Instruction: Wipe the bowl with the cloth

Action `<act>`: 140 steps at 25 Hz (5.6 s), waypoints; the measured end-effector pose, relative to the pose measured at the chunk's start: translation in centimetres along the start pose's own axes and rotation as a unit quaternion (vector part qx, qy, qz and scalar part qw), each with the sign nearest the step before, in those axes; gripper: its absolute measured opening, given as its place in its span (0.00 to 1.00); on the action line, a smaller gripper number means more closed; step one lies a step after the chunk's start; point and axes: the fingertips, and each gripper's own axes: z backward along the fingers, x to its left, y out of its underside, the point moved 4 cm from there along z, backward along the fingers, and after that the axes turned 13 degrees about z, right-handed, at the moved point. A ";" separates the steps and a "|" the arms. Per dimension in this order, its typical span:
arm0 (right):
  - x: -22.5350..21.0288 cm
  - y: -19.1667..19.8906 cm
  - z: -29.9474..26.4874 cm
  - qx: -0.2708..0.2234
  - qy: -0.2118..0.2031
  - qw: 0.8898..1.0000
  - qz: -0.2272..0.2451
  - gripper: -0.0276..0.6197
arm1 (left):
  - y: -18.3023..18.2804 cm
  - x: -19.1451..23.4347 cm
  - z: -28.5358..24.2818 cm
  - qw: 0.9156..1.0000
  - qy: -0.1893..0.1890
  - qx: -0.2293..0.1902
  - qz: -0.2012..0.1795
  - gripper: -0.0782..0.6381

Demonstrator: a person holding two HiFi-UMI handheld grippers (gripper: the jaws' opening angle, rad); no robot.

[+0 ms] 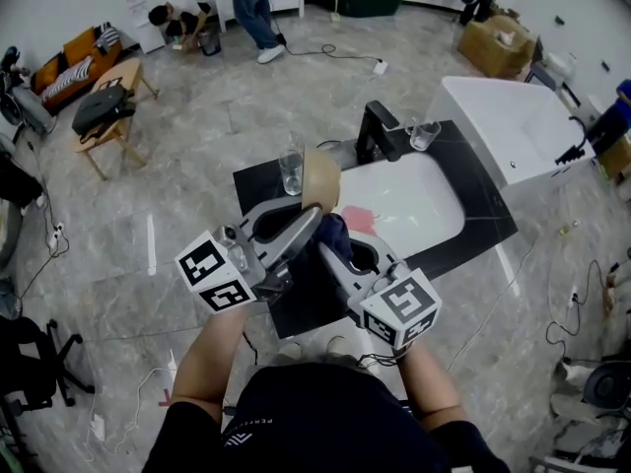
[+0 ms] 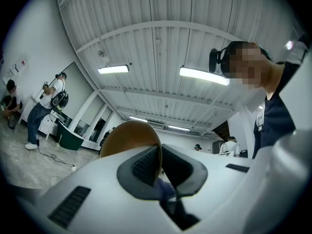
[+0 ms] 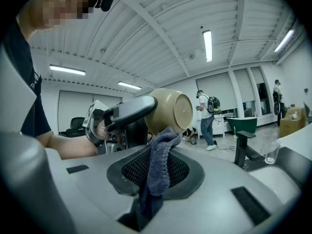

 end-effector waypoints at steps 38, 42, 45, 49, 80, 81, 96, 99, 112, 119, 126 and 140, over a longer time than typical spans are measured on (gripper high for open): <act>0.7 -3.1 1.2 -0.040 -0.005 0.996 0.074 0.15 | 4.4 2.0 4.3 0.995 -0.017 0.033 0.089 0.13; 0.9 -3.0 1.4 -0.029 -0.006 0.996 0.085 0.15 | 5.1 1.8 4.6 0.994 -0.006 0.049 0.102 0.13; 0.9 -3.1 1.3 -0.036 0.003 0.995 0.091 0.15 | 5.4 1.8 5.0 0.992 -0.001 0.063 0.108 0.13; 0.7 -3.5 1.4 -0.046 0.012 0.994 0.094 0.15 | 5.6 1.7 5.3 0.992 0.004 0.067 0.110 0.13; -2.2 -3.3 2.7 -0.045 0.057 0.994 0.085 0.15 | 6.3 -3.7 6.3 0.964 0.178 0.150 0.126 0.13; -2.4 -3.2 2.7 -0.045 0.059 0.994 0.080 0.15 | 6.0 -3.8 6.2 0.964 0.182 0.144 0.129 0.13; -3.5 -2.1 3.2 -0.042 0.062 0.996 0.048 0.15 | 2.4 -5.3 4.7 0.956 0.252 0.061 0.140 0.13; -3.3 -2.0 3.1 -0.043 0.059 0.996 0.044 0.15 | 1.6 -5.1 4.5 0.957 0.251 0.033 0.140 0.13; -2.4 -1.3 2.8 -0.037 0.049 0.997 0.041 0.15 | 0.1 -4.1 3.6 0.968 0.221 -0.008 0.120 0.13; -1.3 -1.1 2.2 -0.022 0.038 0.997 0.056 0.15 | -0.8 -3.1 3.0 0.973 0.198 -0.030 0.118 0.13; 0.0 -0.9 1.9 -0.019 0.021 0.998 0.051 0.15 | -1.0 -2.7 2.7 0.982 0.160 -0.027 0.099 0.13; 0.2 -0.4 1.4 -0.012 0.010 0.999 0.045 0.15 | -0.3 -1.9 0.9 0.998 0.058 -0.007 0.032 0.13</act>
